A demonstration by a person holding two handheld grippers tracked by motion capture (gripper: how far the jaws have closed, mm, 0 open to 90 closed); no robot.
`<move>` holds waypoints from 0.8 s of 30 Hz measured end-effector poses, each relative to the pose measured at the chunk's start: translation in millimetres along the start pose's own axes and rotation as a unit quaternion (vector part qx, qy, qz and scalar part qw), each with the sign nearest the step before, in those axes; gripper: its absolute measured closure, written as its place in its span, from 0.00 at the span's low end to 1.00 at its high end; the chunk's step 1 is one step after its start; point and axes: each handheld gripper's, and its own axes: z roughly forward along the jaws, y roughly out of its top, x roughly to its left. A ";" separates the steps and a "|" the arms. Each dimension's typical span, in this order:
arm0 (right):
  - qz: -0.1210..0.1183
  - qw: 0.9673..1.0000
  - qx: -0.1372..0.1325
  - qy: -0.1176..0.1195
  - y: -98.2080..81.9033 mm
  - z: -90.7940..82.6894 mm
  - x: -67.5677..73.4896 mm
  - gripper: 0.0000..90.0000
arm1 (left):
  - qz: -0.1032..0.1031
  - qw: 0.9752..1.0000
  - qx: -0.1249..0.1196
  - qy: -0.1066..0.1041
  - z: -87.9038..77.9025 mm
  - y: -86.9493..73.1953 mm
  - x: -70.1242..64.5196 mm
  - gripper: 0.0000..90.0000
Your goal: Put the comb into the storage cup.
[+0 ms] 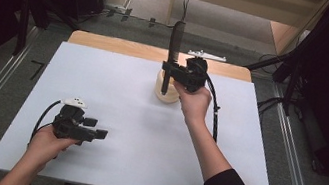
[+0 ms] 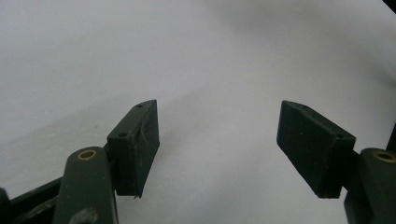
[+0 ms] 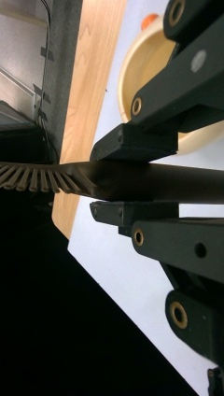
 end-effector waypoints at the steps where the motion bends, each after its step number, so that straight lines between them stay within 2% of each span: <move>1: 0.000 1.000 -0.003 -0.002 1.4 -0.6 -1.1 0.78 | 0.000 1.000 0.000 -0.001 0.1 -0.1 0.1 0.34; 12: -0.004 0.999 -0.022 -0.025 16.9 -7.4 -10.9 0.78 | 0.000 1.000 0.000 -0.001 0.1 -0.2 0.0 0.34; 24: -0.013 0.998 -0.030 -0.061 31.2 0.0 -22.6 0.78 | 0.002 1.000 0.002 -0.006 0.8 -0.2 0.1 0.34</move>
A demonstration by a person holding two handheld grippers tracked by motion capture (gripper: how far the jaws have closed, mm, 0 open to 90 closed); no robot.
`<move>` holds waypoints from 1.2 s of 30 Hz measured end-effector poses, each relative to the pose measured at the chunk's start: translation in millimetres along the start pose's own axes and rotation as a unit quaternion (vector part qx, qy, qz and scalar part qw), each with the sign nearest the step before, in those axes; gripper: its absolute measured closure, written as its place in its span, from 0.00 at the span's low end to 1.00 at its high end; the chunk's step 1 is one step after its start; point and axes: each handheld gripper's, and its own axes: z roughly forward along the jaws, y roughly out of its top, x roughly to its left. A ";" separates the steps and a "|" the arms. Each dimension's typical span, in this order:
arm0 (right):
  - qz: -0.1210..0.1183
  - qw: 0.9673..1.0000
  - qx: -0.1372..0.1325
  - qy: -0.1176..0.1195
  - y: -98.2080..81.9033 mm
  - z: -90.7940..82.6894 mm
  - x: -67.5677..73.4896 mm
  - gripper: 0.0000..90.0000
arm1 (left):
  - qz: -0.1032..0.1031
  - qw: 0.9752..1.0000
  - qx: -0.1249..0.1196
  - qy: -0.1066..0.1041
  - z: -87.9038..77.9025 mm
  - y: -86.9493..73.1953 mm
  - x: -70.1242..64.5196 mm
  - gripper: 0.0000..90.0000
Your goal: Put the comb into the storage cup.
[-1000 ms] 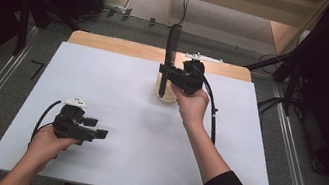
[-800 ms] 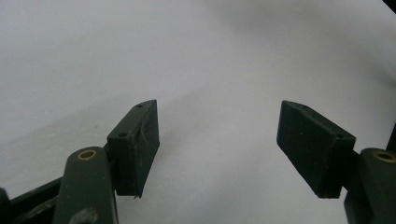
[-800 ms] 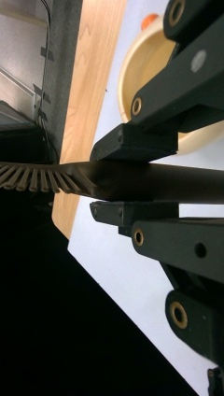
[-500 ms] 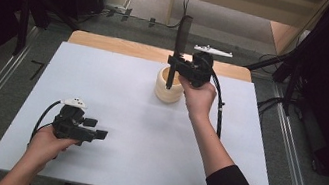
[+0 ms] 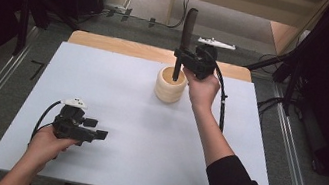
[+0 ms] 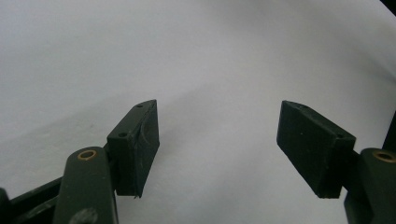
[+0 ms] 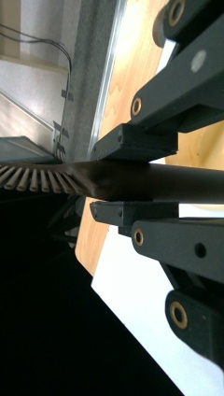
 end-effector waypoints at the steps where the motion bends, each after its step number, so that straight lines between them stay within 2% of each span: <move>1: -0.002 1.000 -0.002 -0.002 0.6 1.3 -1.7 0.78 | 0.000 1.000 0.000 -0.003 0.2 0.0 0.1 0.34; 5: -0.006 1.000 -0.003 -0.011 2.6 7.0 -6.7 0.78 | -0.004 1.000 -0.004 -0.013 0.3 0.2 0.2 0.34; 13: 0.010 1.000 0.002 -0.021 -1.3 20.7 -17.1 0.78 | -0.003 1.000 0.000 -0.007 0.3 -0.1 0.8 0.34; 23: 0.002 1.000 0.003 -0.029 -10.2 31.6 -20.0 0.78 | -0.004 1.000 0.002 -0.006 1.0 -0.6 1.1 0.34; 36: 0.015 1.000 0.002 -0.023 -26.4 41.5 -27.2 0.78 | -0.003 1.000 0.008 -0.006 1.8 -0.7 1.4 0.34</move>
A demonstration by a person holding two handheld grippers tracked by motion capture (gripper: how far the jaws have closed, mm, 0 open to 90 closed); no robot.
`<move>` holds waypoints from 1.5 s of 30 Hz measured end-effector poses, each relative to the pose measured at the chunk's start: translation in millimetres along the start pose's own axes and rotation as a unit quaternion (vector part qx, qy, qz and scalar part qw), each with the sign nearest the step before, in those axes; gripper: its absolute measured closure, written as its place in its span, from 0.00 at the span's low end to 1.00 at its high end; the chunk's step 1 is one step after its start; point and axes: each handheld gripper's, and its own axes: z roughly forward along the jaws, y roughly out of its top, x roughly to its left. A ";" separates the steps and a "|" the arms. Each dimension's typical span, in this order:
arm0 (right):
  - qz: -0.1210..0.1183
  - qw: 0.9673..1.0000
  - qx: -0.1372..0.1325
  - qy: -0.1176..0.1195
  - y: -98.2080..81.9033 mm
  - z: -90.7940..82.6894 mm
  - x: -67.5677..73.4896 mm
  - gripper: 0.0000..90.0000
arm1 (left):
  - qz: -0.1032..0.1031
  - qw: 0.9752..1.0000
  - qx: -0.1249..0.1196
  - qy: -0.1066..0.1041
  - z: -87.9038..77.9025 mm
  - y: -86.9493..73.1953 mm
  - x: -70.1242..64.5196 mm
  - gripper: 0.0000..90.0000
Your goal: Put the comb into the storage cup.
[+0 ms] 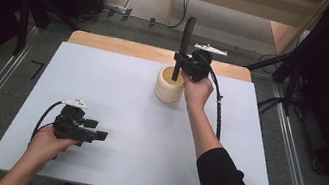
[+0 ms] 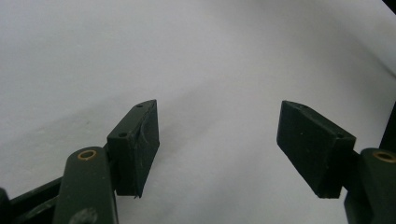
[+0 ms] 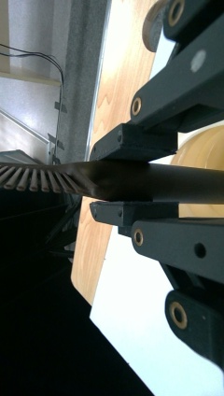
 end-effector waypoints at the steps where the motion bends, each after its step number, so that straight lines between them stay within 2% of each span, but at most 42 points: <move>1: 0.000 1.000 0.002 0.000 -1.0 0.4 -0.2 0.78 | 0.000 1.000 0.000 -0.001 0.2 -0.1 -0.1 0.34; 12: -0.005 1.000 0.002 0.004 -12.1 4.3 -4.1 0.78 | -0.001 1.000 0.001 -0.001 0.4 -0.3 0.3 0.34; 26: -0.005 1.000 0.014 0.008 -21.7 7.1 -5.8 0.78 | -0.001 1.000 0.002 -0.001 0.7 -0.4 1.1 0.34; 45: -0.017 0.999 0.034 0.000 -30.8 10.1 -7.2 0.77 | 0.000 1.000 0.006 -0.002 1.0 -0.5 1.4 0.34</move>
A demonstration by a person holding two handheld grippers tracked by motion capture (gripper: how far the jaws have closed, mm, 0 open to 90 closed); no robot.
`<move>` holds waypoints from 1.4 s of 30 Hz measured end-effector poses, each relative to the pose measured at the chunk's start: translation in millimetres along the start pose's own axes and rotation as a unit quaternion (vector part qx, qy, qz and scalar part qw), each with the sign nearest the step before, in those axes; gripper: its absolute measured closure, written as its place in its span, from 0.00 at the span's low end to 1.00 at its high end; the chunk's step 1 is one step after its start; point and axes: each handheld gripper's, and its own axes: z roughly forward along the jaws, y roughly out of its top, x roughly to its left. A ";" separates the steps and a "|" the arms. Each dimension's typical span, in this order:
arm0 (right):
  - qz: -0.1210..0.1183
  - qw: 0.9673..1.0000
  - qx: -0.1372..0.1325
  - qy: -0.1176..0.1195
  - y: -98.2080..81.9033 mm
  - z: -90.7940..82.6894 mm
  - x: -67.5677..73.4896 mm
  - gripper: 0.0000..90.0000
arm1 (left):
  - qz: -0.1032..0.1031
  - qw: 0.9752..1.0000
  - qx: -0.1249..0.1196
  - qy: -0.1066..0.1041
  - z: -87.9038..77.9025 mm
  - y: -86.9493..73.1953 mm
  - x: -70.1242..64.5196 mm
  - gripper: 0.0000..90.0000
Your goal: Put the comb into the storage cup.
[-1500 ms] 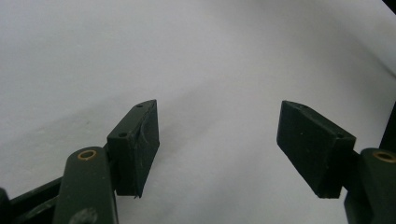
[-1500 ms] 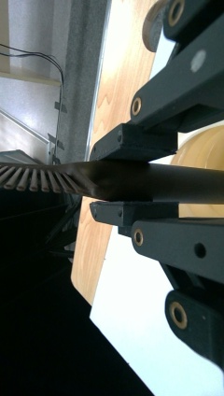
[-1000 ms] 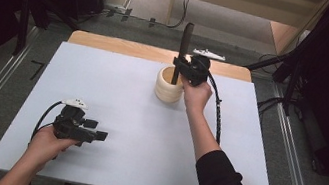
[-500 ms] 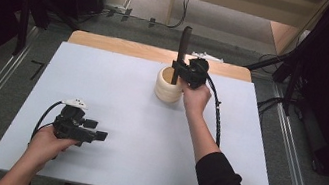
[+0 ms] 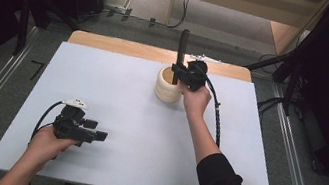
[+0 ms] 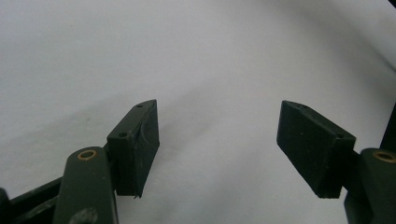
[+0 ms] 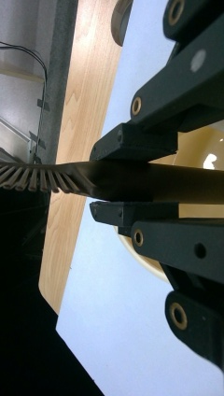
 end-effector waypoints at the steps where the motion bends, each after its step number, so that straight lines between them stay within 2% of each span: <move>1: 0.000 1.000 0.000 0.000 -0.1 0.1 -0.2 0.77 | 0.000 1.000 0.001 0.000 0.0 0.1 -0.1 0.34; 9: -0.012 1.000 0.010 -0.001 -0.7 0.2 0.6 0.76 | 0.000 1.000 0.000 -0.001 0.0 0.0 -0.1 0.34; 15: -0.026 1.000 0.007 -0.002 0.1 -4.8 -0.1 0.70 | 0.001 1.000 0.000 -0.001 0.3 0.0 -0.6 0.34; 19: -0.044 0.999 0.013 -0.007 -0.2 -7.1 0.1 0.58 | 0.001 1.000 0.002 0.000 0.1 0.1 -0.5 0.34; 21: -0.054 0.998 0.014 0.001 -0.8 -7.9 -0.5 0.51 | 0.001 1.000 0.001 -0.001 0.4 0.2 -0.5 0.34; 24: -0.035 0.999 0.019 0.024 -0.2 -8.8 -0.8 0.39 | 0.003 1.000 0.003 0.000 1.0 0.6 -0.6 0.34; 27: -0.030 0.999 0.022 0.031 0.5 -10.1 -0.4 0.34 | 0.002 1.000 0.002 0.000 1.5 0.7 -0.9 0.34; 30: -0.030 0.999 0.025 0.028 0.6 -11.2 -0.5 0.30 | 0.002 1.000 0.001 -0.001 1.3 0.8 -0.6 0.34; 35: -0.033 0.999 0.024 0.025 2.1 -15.4 0.9 0.28 | 0.002 1.000 0.002 -0.001 1.3 1.0 -0.6 0.34; 42: -0.030 0.998 0.030 0.042 4.6 -22.2 4.7 0.28 | 0.001 1.000 0.000 -0.001 1.4 1.0 -0.5 0.34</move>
